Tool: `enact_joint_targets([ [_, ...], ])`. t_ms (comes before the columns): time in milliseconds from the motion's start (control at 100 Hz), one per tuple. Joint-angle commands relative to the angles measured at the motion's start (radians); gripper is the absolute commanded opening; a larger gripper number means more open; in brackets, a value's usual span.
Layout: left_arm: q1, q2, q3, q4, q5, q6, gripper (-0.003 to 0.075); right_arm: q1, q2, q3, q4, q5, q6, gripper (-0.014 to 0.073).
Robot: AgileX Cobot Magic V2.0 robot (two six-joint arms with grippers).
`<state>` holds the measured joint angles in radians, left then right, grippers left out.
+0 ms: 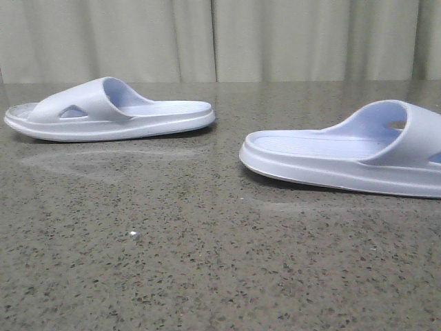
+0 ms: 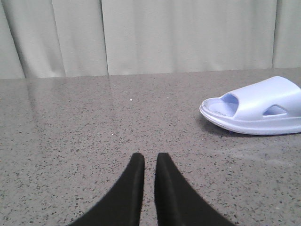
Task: Insert blue slippers together front up
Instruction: 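Move both grippers toward the two blue slippers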
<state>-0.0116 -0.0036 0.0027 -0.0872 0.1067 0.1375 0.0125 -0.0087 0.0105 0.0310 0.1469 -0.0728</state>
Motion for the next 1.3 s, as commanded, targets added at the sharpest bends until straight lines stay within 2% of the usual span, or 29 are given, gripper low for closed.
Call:
enact_joint_targets([
  [0, -0.01, -0.029, 0.009, -0.007, -0.079, -0.007, 0.0015, 0.001, -0.022, 0.021, -0.008, -0.085, -0.003, -0.0078],
  [960, -0.01, -0.029, 0.009, -0.007, -0.08, -0.007, 0.0015, 0.001, -0.022, 0.021, -0.008, -0.09, -0.003, -0.0078],
  [1200, -0.01, -0.029, 0.009, -0.007, -0.08, -0.007, 0.0015, 0.001, -0.022, 0.021, 0.03, -0.128, -0.003, -0.0078],
  [1290, -0.01, -0.029, 0.009, -0.02, -0.08, -0.007, 0.0015, 0.001, -0.022, 0.021, 0.081, -0.147, -0.003, -0.0078],
])
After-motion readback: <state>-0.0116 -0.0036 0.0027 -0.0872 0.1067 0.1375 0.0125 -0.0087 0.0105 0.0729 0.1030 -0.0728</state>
